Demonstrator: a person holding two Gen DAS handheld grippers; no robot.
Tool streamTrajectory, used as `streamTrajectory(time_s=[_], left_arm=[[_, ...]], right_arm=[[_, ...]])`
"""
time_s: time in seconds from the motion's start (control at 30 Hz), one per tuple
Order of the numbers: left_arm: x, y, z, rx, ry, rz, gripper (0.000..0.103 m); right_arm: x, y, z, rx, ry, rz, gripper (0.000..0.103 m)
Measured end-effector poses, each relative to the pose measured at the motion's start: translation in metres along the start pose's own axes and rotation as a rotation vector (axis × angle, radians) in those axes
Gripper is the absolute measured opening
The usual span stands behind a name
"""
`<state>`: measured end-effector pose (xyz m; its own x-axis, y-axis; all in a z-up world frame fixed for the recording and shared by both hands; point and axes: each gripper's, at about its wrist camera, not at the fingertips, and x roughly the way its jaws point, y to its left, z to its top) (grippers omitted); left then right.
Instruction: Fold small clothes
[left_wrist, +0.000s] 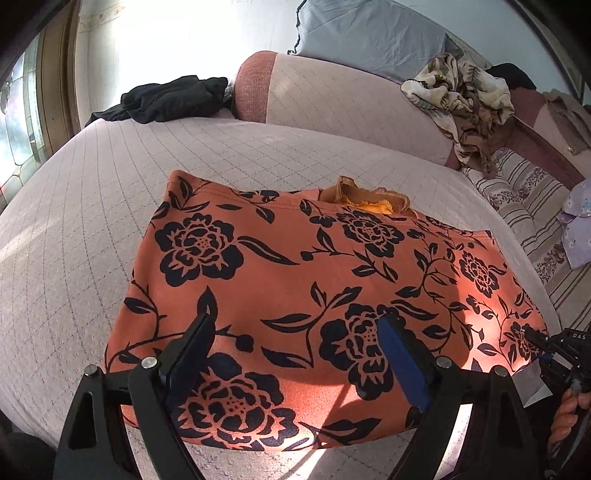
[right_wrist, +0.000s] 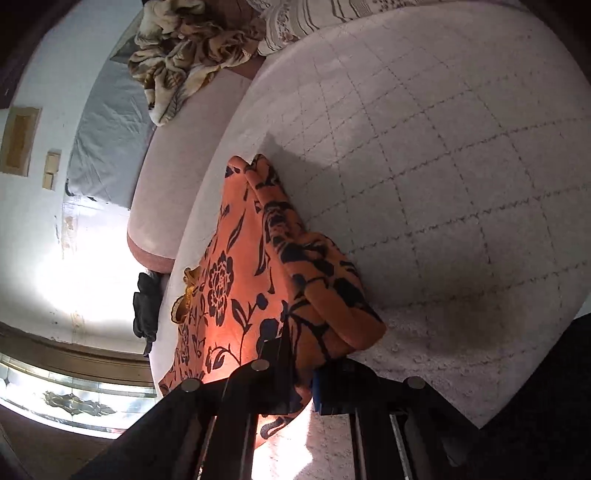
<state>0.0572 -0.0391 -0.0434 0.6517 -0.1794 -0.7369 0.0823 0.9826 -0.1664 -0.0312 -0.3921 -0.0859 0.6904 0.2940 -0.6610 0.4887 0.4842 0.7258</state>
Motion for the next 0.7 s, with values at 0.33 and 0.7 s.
streamTrajectory(time_s=[0.33, 0.7], left_arm=[[0.021, -0.009, 0.003, 0.034, 0.027, 0.038, 0.09], [0.047, -0.024, -0.005, 0.145, 0.06, 0.095, 0.091]], right_arm=[[-0.03, -0.003, 0.002, -0.094, 0.012, -0.066, 0.067], [0.022, 0.073, 0.101, -0.432, 0.085, -0.007, 0.076]])
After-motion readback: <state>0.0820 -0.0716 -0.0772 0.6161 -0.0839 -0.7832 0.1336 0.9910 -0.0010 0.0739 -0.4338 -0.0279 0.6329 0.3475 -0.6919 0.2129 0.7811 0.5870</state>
